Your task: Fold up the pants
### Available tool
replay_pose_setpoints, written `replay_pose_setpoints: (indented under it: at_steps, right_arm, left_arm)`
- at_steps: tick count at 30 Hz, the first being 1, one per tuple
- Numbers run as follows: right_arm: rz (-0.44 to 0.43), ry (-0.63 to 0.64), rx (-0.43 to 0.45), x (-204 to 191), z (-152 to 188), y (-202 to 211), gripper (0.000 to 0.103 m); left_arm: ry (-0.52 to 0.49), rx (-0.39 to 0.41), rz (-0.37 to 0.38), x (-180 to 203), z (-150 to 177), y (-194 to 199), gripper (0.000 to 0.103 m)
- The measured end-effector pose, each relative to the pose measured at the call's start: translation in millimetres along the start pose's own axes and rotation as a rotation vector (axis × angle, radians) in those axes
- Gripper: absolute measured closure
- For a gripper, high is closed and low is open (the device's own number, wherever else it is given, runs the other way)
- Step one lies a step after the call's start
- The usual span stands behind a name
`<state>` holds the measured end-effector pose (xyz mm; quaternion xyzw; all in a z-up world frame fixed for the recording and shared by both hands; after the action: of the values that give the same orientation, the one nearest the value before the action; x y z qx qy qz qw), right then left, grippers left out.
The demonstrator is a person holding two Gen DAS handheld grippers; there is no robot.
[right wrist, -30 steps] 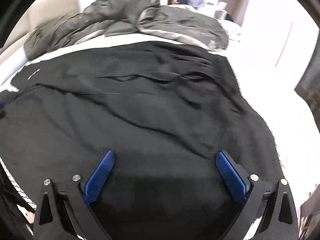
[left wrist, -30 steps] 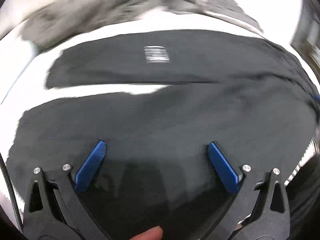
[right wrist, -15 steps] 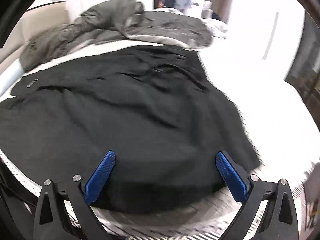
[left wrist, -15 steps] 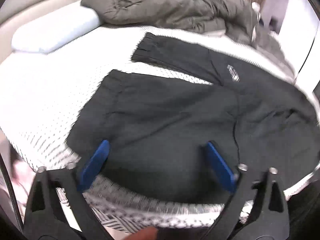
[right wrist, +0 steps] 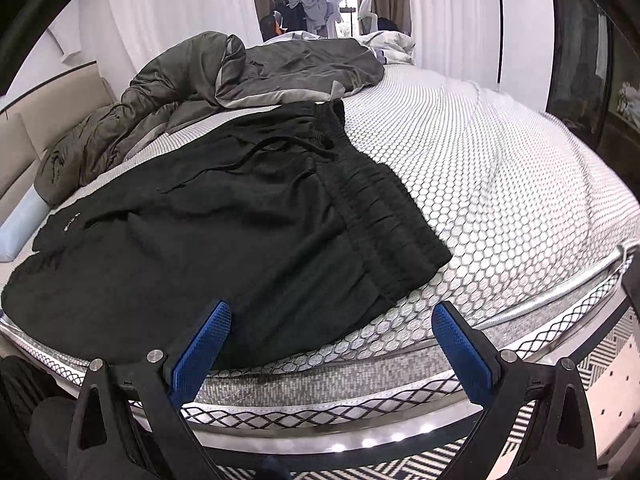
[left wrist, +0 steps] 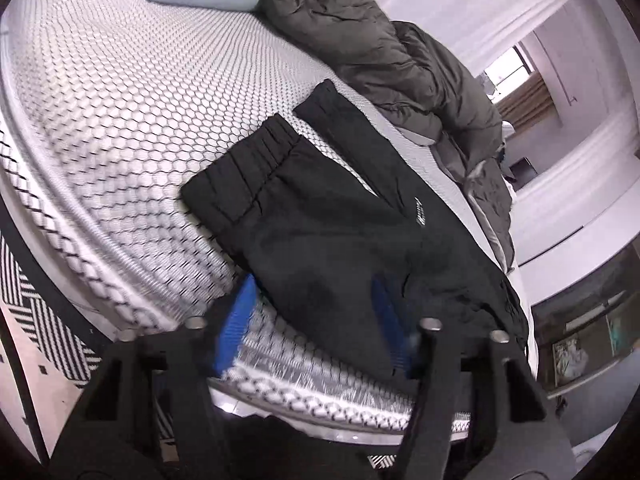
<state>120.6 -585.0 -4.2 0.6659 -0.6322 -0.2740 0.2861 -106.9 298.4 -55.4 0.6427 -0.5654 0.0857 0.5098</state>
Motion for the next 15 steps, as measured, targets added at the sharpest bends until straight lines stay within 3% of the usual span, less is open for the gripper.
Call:
replay_pose_setpoints:
  at_steps: [3,8,11,12,14,15]
  right_arm:
    - [-0.006,-0.014,-0.001,0,2,2,0.001]
    - [-0.072,-0.105,0.008,11,7,10,0.001]
    - [-0.151,-0.211,0.009,22,9,7,0.002]
    - [-0.171,-0.246,0.005,25,8,4,0.004]
    - [-0.222,-0.33,0.0,35,7,-8,0.021]
    - [-0.244,-0.378,-0.007,40,6,-16,0.025]
  left_arm:
    - [-0.001,0.036,0.004,5,-8,-15,0.072]
    - [-0.016,0.013,-0.039,7,-15,-50,0.074]
    - [0.005,0.019,-0.038,-2,-16,-62,0.087]
    - [0.0,0.03,-0.037,-2,-17,-63,0.09]
    - [0.003,0.045,-0.033,-3,-17,-62,0.094]
    - [0.004,0.048,-0.032,-3,-18,-64,0.095]
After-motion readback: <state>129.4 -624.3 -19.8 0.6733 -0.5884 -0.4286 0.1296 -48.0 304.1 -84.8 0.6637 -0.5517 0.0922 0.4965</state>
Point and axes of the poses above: each gripper's, at about its wrist camera, not at the fingertips, and y roughly against the way its jaws point, x to its right, z to its underside, the point moved 4 cm from there along -y, roughly the way its jaws point, and after that the axes turned 6 degrees about z, right-handed, at the moved point
